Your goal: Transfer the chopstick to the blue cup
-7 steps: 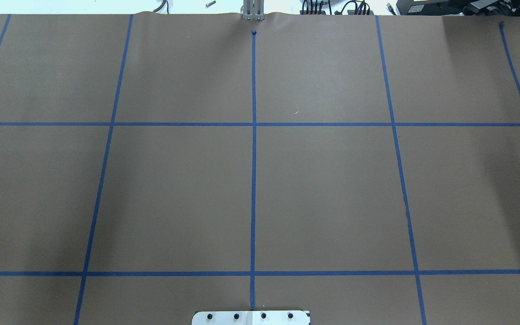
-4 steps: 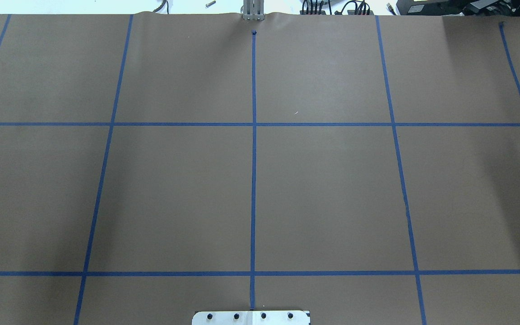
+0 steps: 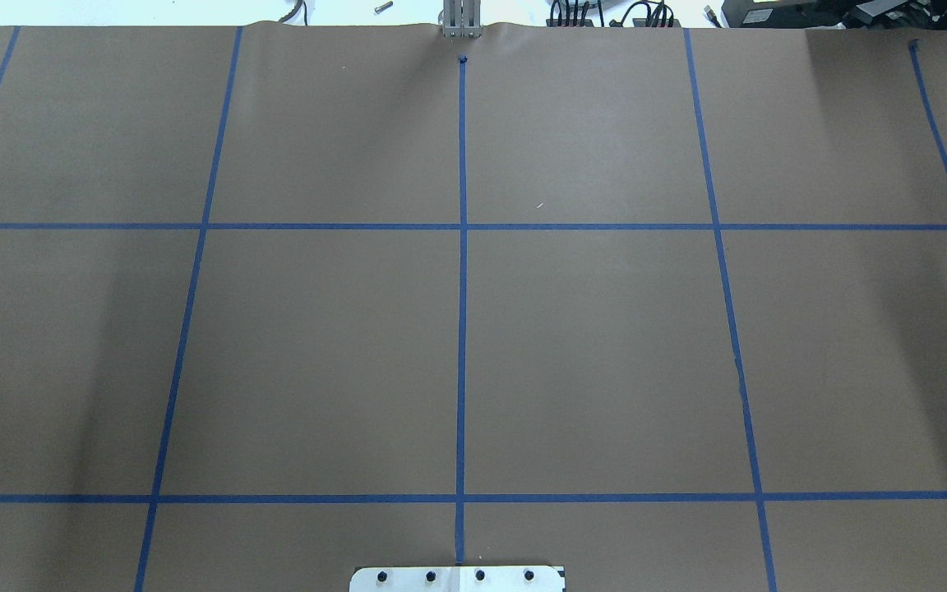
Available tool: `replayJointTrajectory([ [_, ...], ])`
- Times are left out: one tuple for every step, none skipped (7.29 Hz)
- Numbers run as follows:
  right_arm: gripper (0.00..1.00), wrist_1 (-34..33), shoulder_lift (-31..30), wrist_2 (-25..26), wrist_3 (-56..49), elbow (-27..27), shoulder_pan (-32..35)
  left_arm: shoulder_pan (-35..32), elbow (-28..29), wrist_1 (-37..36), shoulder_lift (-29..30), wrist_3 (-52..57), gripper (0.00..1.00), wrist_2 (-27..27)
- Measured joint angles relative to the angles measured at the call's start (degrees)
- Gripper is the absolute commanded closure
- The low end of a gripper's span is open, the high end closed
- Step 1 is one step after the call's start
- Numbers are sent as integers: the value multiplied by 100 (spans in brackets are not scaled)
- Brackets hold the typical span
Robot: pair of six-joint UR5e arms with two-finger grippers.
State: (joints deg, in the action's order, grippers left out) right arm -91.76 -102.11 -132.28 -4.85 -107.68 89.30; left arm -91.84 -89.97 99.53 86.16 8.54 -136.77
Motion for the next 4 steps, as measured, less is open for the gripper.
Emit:
replayJointTrajectory([
  [0, 0, 8, 0, 1, -7, 0, -11, 538, 168, 249, 191, 3, 100],
  [0, 0, 17, 0, 1, -17, 0, -38, 1081, 235, 553, 370, 3, 144],
  [0, 0, 21, 0, 3, -21, 0, -53, 1496, 255, 836, 419, 3, 160],
  [0, 0, 24, 0, 7, -24, 0, -47, 1731, 272, 1031, 287, 3, 163],
])
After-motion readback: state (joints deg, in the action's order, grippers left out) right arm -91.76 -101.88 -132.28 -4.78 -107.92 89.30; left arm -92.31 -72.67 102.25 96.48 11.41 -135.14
